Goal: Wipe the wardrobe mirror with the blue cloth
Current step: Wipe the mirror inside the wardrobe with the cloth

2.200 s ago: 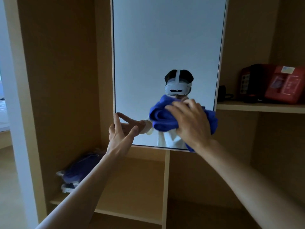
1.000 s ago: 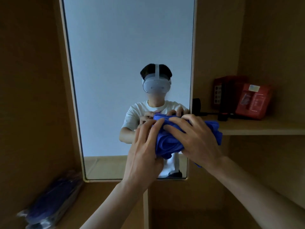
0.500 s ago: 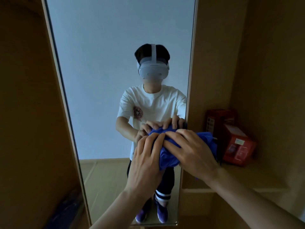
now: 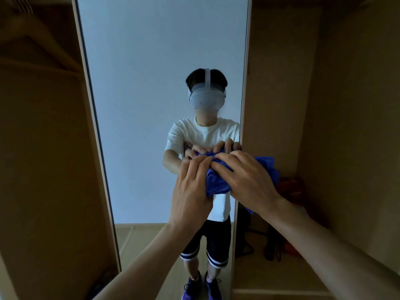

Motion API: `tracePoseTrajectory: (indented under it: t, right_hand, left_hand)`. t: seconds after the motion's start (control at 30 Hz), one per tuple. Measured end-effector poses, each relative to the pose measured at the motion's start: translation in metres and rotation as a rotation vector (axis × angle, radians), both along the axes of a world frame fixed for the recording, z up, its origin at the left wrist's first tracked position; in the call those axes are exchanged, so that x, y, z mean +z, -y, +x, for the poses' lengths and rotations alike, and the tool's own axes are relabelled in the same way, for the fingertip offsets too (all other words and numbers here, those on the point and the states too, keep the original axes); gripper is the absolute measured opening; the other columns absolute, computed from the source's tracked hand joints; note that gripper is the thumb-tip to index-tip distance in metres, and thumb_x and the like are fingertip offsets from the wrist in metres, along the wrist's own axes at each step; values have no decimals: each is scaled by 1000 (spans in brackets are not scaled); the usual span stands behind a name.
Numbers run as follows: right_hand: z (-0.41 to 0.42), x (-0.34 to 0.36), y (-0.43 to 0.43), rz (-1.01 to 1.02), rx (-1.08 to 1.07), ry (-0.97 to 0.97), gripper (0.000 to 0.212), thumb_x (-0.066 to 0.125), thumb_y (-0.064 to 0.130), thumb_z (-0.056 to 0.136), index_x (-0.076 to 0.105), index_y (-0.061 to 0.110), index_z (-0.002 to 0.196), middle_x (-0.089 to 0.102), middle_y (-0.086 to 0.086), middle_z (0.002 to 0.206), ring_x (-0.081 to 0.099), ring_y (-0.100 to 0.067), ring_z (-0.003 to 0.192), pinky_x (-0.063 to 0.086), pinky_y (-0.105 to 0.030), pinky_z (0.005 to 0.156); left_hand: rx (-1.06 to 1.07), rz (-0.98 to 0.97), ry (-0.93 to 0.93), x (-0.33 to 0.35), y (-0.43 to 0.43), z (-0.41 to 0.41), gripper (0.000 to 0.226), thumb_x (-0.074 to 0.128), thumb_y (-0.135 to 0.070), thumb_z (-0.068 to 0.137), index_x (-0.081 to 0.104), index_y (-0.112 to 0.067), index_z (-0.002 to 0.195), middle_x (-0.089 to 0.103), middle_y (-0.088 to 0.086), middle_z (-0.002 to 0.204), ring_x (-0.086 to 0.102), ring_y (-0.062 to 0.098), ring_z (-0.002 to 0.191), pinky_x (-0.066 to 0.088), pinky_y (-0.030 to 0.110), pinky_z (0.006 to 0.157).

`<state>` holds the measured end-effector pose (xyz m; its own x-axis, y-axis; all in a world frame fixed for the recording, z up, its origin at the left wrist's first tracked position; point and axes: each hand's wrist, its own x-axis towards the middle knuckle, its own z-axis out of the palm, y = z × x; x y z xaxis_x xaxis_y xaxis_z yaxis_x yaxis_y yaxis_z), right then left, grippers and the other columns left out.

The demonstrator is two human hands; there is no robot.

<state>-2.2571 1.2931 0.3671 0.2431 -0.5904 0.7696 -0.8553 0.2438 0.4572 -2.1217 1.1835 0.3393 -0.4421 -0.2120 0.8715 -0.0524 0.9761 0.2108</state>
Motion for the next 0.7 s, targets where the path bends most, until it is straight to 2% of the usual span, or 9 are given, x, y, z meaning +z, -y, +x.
tracePoseTrajectory:
  t: [0.07, 0.17, 0.3, 0.43, 0.6, 0.7]
  right_hand:
    - [-2, 20, 1, -8, 15, -7, 40, 63, 2, 87, 64, 12, 126, 65, -12, 127, 62, -30, 108, 50, -43, 95]
    - [-4, 48, 1, -15, 37, -11, 41, 51, 3, 88, 64, 10, 126, 64, -14, 126, 62, -32, 108, 51, -45, 94]
    - [-6, 82, 2, -49, 52, -29, 45, 63, 2, 82, 64, 10, 127, 65, -14, 126, 61, -31, 106, 50, -44, 94]
    - [-8, 111, 3, -73, 55, -64, 40, 53, 6, 88, 64, 9, 126, 65, -15, 125, 61, -33, 107, 51, -45, 94]
    - [-12, 149, 5, -124, 66, -107, 41, 47, 8, 89, 63, 6, 127, 65, -16, 124, 62, -34, 107, 52, -48, 93]
    - [-14, 177, 8, -164, 65, -144, 41, 56, 4, 85, 64, 6, 125, 66, -16, 121, 63, -35, 103, 53, -47, 90]
  left_hand:
    - [3, 5, -20, 20, -1, -2, 68, 72, 8, 71, 57, -6, 136, 57, 6, 137, 51, 27, 126, 47, 37, 105]
    - [16, -1, -49, 47, -2, -5, 67, 71, 10, 71, 58, -6, 135, 57, 6, 137, 50, 25, 125, 47, 37, 105]
    - [28, -21, -79, 79, -2, -8, 69, 68, 12, 71, 57, -6, 137, 57, 6, 139, 48, 24, 128, 48, 38, 105]
    - [44, -48, -97, 109, -1, -9, 68, 70, 8, 75, 57, -9, 139, 57, 4, 140, 50, 26, 127, 50, 42, 101]
    - [43, -97, -166, 147, 2, -13, 68, 69, 13, 72, 60, -8, 136, 61, 6, 134, 53, 28, 122, 49, 36, 101]
    - [50, -115, -201, 175, 7, -17, 64, 67, 13, 73, 61, -10, 133, 62, 4, 131, 54, 27, 118, 46, 29, 96]
